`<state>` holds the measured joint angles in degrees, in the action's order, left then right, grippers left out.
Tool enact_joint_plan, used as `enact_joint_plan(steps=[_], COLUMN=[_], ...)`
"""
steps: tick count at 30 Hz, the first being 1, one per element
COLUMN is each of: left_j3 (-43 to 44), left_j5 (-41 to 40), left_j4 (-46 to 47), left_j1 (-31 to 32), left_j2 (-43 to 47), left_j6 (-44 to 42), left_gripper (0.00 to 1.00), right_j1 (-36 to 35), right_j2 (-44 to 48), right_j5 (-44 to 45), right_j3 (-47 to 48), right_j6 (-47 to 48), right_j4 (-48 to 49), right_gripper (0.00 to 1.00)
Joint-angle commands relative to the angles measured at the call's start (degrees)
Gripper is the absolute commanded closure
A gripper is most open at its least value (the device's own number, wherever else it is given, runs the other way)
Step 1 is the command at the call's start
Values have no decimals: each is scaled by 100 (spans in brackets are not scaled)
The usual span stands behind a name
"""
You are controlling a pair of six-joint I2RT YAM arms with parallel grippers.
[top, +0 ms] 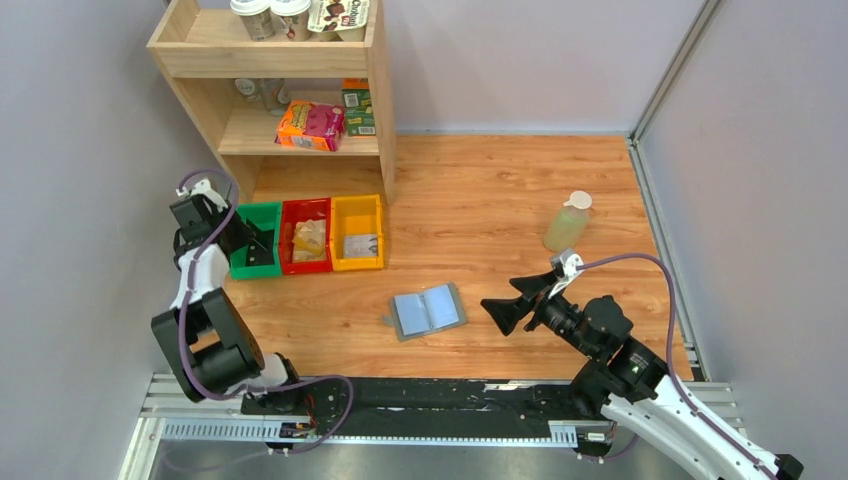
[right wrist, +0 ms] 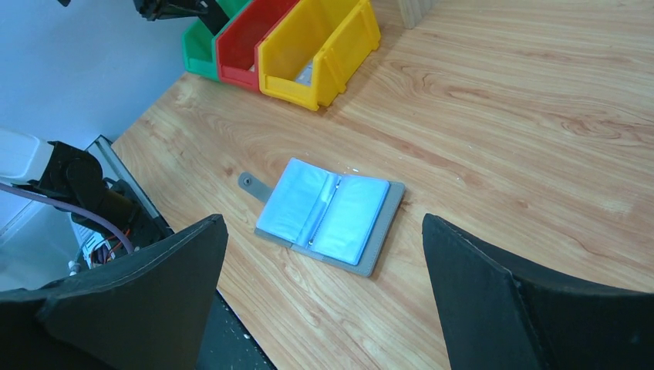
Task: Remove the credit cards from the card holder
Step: Place the credit card in the storage box.
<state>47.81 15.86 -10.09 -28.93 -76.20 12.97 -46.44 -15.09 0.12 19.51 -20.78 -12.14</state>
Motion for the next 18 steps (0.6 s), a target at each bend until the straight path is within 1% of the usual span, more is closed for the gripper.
enact_joint_plan(steps=[1,2,4,8,11,14,16,18], left_j3=[325,343,378,474,536,606,642,633], left_j5=[892,910,884,534,24,-336,-486,-548], left_j4=[429,490,464,192,-54,-326,-467,-564], left_j1=[-52,-52,-52,-52,-52,-43,-43,-43], left_j2=[-579,-728,-861,-817,-555,-308,-97,227], left_j6=[-181,-164,-198,-321,-418,-392,-296,-164], left_gripper=[99,98,94,81,66,56,48,42], right_j1=[-6,-6,-6,-6,-6,-6,-6,-6], right_j2=[42,33,15,-46,-160,-362,-555,-749], right_j5=[-144,-144,-144,-118,-109,-109,-100,-13], right_j3=[-35,-35,-17,-17,9,123,237,386], right_j6=[161,161,162,144,118,47,12,-84], right_j4=[159,159,159,168,168,124,37,-60], right_gripper=[0,0,0,0,0,0,0,0])
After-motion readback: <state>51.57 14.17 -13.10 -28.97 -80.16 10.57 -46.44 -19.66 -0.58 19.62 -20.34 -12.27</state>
